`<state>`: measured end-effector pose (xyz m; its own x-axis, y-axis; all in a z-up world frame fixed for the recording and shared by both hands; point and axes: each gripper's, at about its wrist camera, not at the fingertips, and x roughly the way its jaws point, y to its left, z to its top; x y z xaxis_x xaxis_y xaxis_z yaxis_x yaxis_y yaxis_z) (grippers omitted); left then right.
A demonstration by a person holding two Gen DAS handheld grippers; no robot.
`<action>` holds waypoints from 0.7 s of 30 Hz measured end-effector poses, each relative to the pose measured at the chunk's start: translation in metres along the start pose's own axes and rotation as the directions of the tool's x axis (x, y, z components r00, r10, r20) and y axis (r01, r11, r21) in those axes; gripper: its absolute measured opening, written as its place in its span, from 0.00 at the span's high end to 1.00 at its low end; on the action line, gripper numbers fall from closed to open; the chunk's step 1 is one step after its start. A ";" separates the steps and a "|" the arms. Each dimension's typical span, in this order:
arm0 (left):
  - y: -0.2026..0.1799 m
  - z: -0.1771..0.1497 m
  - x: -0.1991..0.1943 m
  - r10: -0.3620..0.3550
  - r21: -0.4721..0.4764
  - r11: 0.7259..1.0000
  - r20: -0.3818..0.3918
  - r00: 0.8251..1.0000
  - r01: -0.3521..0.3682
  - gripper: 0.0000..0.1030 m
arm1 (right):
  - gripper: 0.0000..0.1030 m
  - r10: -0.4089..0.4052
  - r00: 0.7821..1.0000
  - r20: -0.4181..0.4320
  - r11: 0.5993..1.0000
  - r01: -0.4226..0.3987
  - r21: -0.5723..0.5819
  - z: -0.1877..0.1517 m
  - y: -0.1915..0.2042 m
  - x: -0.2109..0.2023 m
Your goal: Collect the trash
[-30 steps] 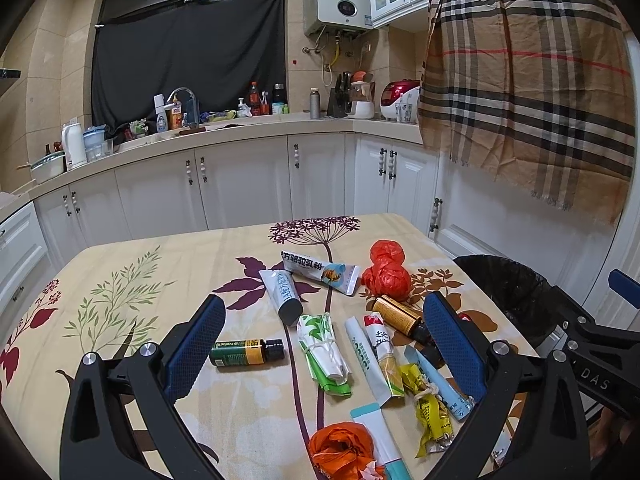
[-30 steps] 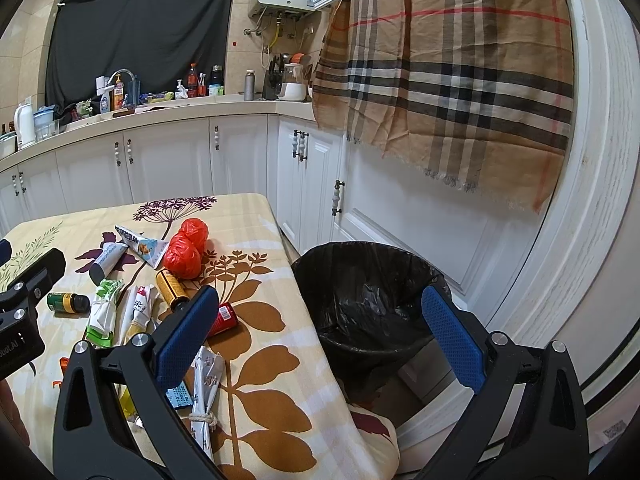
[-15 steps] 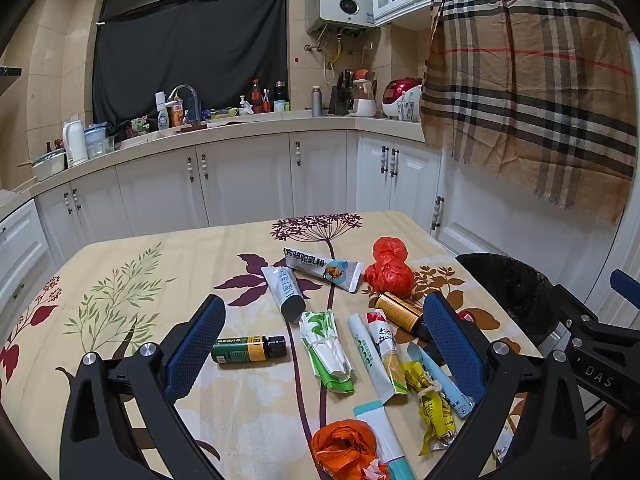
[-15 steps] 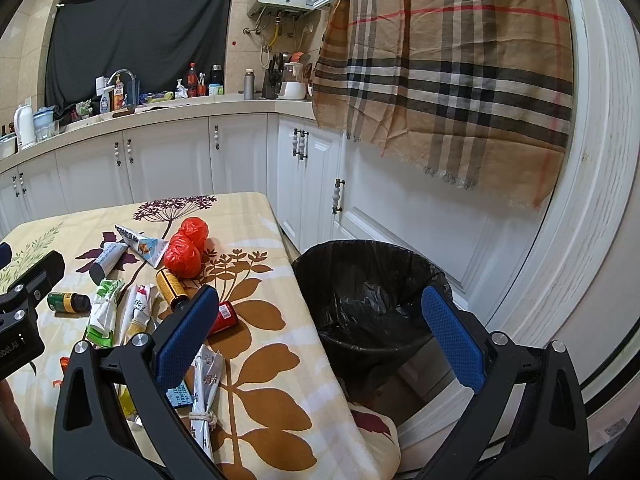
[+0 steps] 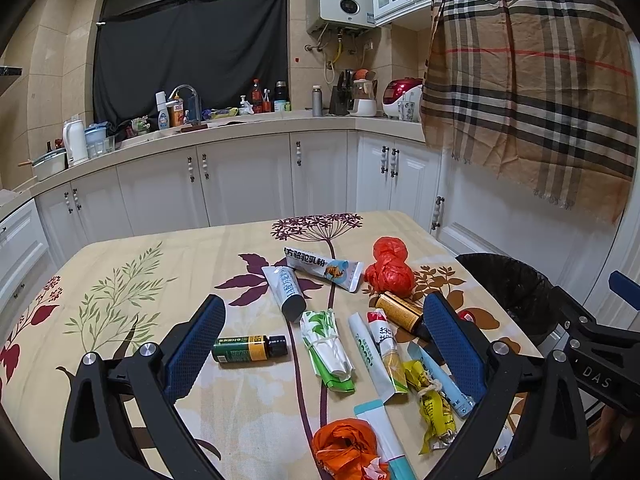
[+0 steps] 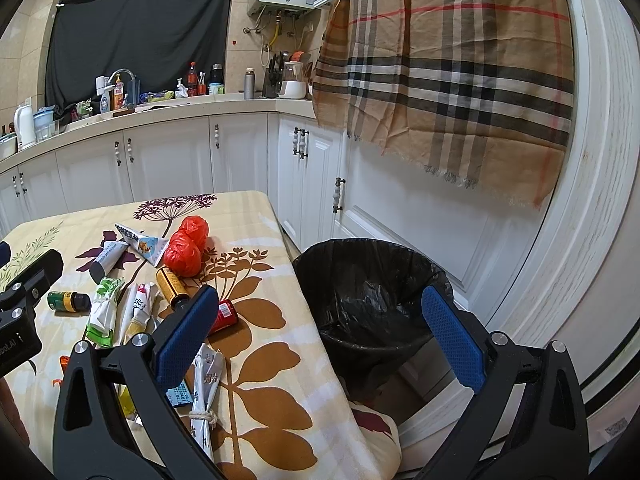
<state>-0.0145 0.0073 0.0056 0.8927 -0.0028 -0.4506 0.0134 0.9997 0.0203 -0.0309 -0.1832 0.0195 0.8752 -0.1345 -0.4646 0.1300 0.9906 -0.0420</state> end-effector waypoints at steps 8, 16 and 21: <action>0.000 0.000 0.000 -0.002 0.000 1.000 -0.003 1.000 0.002 0.06 | 0.04 0.005 1.000 -0.002 1.000 -0.005 0.004 -0.004 0.001 0.001; 0.000 0.000 0.000 -0.001 0.000 1.000 -0.002 1.000 0.001 0.06 | 0.04 0.008 1.000 -0.004 1.000 -0.008 0.005 -0.005 0.002 -0.001; 0.000 -0.003 -0.001 0.004 0.004 1.000 -0.002 1.000 -0.004 0.06 | 0.04 0.007 1.000 -0.005 1.000 -0.007 0.004 -0.005 0.003 -0.001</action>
<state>-0.0162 0.0075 0.0035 0.8919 0.0009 -0.4523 0.0121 0.9996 0.0259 -0.0340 -0.1798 0.0154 0.8739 -0.1276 -0.4691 0.1257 0.9914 -0.0354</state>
